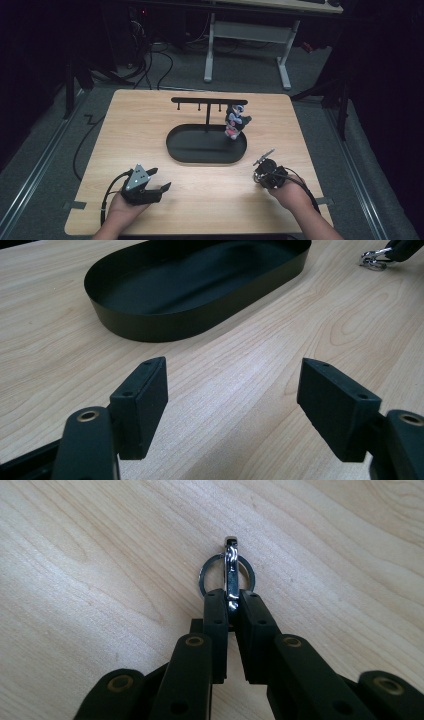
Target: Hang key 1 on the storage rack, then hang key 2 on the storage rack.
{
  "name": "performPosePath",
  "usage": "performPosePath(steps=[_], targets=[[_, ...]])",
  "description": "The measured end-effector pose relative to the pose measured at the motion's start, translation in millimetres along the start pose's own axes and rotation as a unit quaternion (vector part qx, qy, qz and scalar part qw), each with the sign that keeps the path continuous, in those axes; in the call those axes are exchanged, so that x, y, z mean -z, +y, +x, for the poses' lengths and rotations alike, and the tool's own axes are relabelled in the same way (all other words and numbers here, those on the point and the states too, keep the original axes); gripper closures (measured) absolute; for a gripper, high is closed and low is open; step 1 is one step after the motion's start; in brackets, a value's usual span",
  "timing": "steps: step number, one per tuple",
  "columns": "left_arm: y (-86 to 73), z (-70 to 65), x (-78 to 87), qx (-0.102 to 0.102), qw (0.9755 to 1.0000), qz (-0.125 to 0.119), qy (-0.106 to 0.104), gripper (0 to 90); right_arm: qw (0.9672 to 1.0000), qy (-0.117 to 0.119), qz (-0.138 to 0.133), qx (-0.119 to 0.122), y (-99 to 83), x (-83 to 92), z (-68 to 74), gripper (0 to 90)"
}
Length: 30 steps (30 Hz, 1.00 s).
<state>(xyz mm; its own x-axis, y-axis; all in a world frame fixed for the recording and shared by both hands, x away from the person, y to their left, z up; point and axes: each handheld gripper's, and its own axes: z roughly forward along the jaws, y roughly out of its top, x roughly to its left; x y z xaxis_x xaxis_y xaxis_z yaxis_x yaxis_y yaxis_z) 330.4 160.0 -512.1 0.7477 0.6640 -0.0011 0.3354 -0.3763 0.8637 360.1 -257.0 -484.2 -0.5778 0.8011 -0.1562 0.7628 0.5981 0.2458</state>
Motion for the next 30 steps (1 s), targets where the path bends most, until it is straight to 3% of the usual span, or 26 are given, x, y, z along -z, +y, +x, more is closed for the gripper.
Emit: performPosePath(steps=[9,12,30], targets=[[-0.5,0.3,0.3,0.001,1.0000,-0.001,0.001,29.2,0.9996,0.026,-0.010,0.006,0.5,4.1,0.1,85.0],[-0.3,0.3,0.5,0.002,1.0000,-0.002,0.002,29.2,0.9990,0.039,-0.022,-0.008,0.8,12.4,-1.6,85.0],[-1.0,-1.9,-0.3,-0.004,1.0000,0.002,0.000,29.1,0.9949,0.069,-0.074,-0.010,32.7,59.5,-7.2,85.0]])
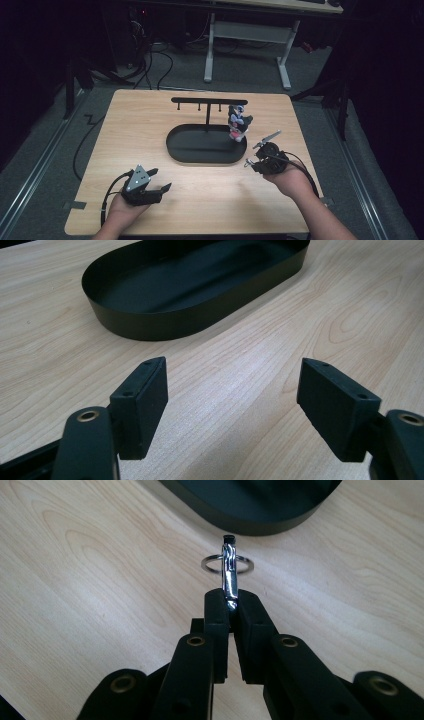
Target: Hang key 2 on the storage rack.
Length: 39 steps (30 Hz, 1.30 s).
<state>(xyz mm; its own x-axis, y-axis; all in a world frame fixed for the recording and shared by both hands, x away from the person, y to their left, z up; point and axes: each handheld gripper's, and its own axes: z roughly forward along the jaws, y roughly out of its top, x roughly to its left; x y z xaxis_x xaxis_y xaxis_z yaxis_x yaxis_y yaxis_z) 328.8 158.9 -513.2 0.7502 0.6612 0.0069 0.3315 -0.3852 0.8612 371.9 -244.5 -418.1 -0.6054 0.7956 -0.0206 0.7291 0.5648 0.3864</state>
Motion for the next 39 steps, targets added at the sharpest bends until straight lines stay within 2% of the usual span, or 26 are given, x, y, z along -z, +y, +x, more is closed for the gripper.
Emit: performPosePath(steps=[7,11,16,25,34,39], targets=[[-0.6,0.3,0.6,0.001,1.0000,0.000,-0.001,29.1,1.0000,0.007,-0.002,-0.004,16.7,4.2,0.3,85.0],[-1.1,1.2,2.2,0.002,1.0000,-0.001,0.000,29.2,0.9999,0.013,-0.004,0.002,27.7,5.2,1.1,85.0],[-1.4,2.3,3.2,0.007,1.0000,-0.003,0.001,29.2,0.9998,0.016,-0.010,0.008,45.9,8.2,3.0,85.0],[-1.5,2.0,3.0,0.003,1.0000,-0.002,0.000,29.2,0.9995,0.015,-0.017,0.021,81.5,13.9,7.0,85.0],[-2.1,3.2,3.2,0.003,1.0000,-0.002,0.000,29.2,0.9994,0.020,-0.027,0.011,109.2,14.2,3.6,85.0],[-2.6,3.3,2.7,0.002,1.0000,-0.002,0.001,29.2,0.9994,0.012,-0.031,0.008,124.7,17.0,-0.2,85.0]])
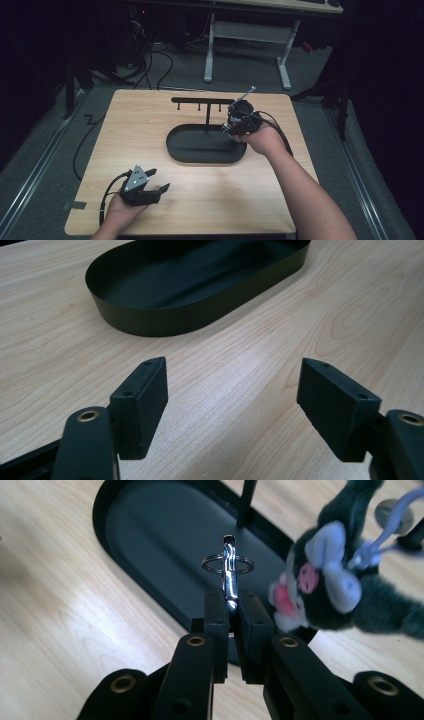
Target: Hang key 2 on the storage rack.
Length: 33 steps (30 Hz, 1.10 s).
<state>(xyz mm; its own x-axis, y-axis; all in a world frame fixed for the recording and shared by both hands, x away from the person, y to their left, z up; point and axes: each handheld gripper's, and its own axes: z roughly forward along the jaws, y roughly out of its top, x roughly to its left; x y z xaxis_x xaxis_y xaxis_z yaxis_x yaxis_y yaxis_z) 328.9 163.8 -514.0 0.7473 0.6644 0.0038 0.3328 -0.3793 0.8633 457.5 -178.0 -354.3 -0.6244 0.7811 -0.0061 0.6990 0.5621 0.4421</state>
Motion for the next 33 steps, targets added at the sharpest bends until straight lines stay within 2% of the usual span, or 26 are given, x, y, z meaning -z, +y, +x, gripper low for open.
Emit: performPosePath(steps=[6,18,25,29,33], targets=[[0.1,1.5,0.6,0.001,1.0000,0.000,0.000,29.1,0.9998,-0.018,-0.004,-0.003,16.1,7.5,-5.1,85.0],[0.8,1.8,2.1,0.000,1.0000,-0.002,-0.002,29.1,0.9993,-0.027,-0.023,-0.009,40.2,22.6,-5.5,85.0],[0.8,2.0,2.1,0.000,1.0000,-0.002,-0.003,29.1,0.9988,-0.035,-0.029,-0.020,47.1,14.7,-10.2,85.0],[0.6,1.8,2.1,0.000,1.0000,-0.001,-0.004,29.1,0.9981,-0.039,-0.025,-0.042,42.9,6.4,-17.8,84.8],[0.5,1.2,0.7,-0.002,1.0000,0.001,-0.006,29.1,0.9979,-0.040,-0.018,-0.047,36.1,-2.0,-21.8,82.7]])
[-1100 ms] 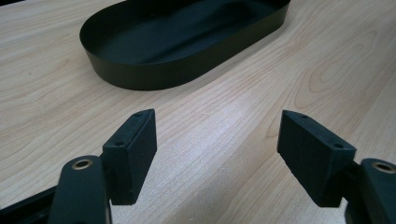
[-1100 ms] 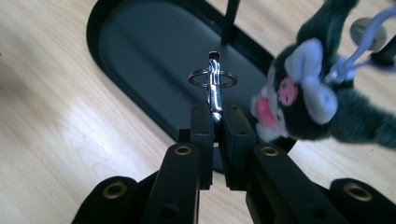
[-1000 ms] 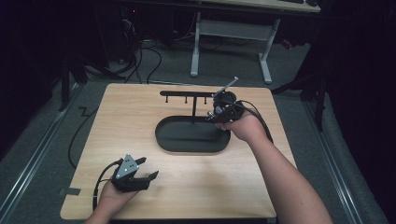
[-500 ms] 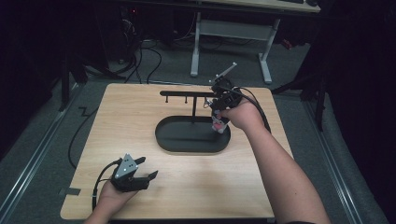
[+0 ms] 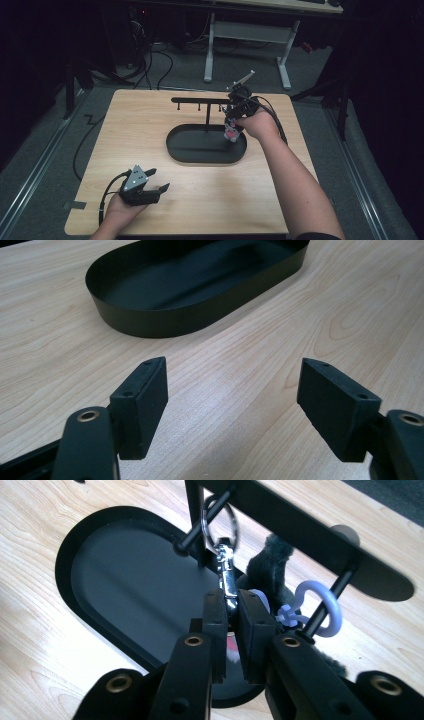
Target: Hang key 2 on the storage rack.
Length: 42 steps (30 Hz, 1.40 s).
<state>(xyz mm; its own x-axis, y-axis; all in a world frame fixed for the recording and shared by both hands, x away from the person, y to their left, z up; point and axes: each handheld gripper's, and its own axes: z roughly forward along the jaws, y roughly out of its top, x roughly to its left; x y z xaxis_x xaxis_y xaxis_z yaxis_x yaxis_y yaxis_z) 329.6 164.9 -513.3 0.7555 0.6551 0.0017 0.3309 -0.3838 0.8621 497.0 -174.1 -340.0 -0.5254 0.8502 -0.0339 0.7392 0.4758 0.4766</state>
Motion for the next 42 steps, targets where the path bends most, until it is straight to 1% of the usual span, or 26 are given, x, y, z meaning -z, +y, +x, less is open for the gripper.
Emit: performPosePath(steps=[2,5,6,9,11,13,14,16,18,20,25,26,33,37,40,42], targets=[[-0.1,-0.5,-0.8,-0.002,1.0000,0.002,-0.001,29.1,1.0000,0.002,-0.002,-0.007,-2.2,-3.3,0.1,77.6],[0.1,-1.2,-1.1,-0.003,1.0000,0.003,-0.001,29.1,0.9999,0.003,-0.001,-0.010,-4.0,-6.3,0.3,76.5],[0.0,-1.2,-1.2,-0.003,1.0000,0.003,-0.001,29.1,0.9999,0.005,-0.001,-0.015,-4.9,-6.8,1.0,76.2],[-0.1,-0.8,-1.5,-0.004,1.0000,0.004,0.000,29.1,0.9999,0.011,-0.002,-0.010,-9.8,-8.4,1.9,74.7],[-0.1,-1.0,-1.8,-0.003,1.0000,0.004,-0.001,29.1,0.9998,0.015,-0.002,-0.015,-16.1,-10.2,3.2,73.7],[-0.1,-1.0,-2.0,-0.005,1.0000,0.006,-0.001,29.1,0.9998,0.020,0.001,-0.010,-24.2,-13.5,3.9,71.8],[-0.2,-1.3,-2.3,-0.004,1.0000,0.006,-0.001,29.1,0.9997,0.021,0.002,-0.014,-30.2,-15.8,5.0,70.3],[-0.1,-1.8,-2.8,-0.005,1.0000,0.006,-0.002,29.1,0.9995,0.029,0.001,-0.011,-39.2,-19.9,4.9,68.4],[0.1,-2.6,-3.5,-0.005,1.0000,0.007,-0.003,29.1,0.9996,0.026,0.001,-0.011,-51.8,-25.4,7.4,66.1],[0.1,-3.3,-4.2,-0.006,0.9999,0.009,-0.004,29.1,0.9997,0.025,0.002,-0.003,-63.3,-30.7,9.2,63.9],[-0.1,-5.5,-6.3,-0.008,0.9999,0.012,-0.006,29.1,0.9989,0.041,0.003,-0.020,-90.2,-41.9,9.5,62.3],[-0.1,-5.8,-6.7,-0.008,0.9999,0.013,-0.007,29.1,0.9989,0.043,-0.001,-0.020,-96.9,-43.7,9.8,62.2],[-0.1,-9.9,-11.2,-0.014,0.9996,0.020,-0.011,29.1,0.9983,0.045,-0.004,-0.036,-130.8,-52.7,8.4,55.4],[-0.5,-11.2,-12.7,-0.016,0.9995,0.023,-0.012,29.1,0.9977,0.046,-0.019,-0.047,-152.4,-55.6,6.6,52.3],[-0.9,-11.6,-13.8,-0.017,0.9994,0.026,-0.012,29.1,0.9966,0.045,-0.039,-0.057,-170.6,-57.6,4.9,50.1],[-1.2,-12.0,-14.4,-0.017,0.9994,0.027,-0.012,29.1,0.9965,0.039,-0.047,-0.056,-183.2,-59.4,3.8,49.3]])
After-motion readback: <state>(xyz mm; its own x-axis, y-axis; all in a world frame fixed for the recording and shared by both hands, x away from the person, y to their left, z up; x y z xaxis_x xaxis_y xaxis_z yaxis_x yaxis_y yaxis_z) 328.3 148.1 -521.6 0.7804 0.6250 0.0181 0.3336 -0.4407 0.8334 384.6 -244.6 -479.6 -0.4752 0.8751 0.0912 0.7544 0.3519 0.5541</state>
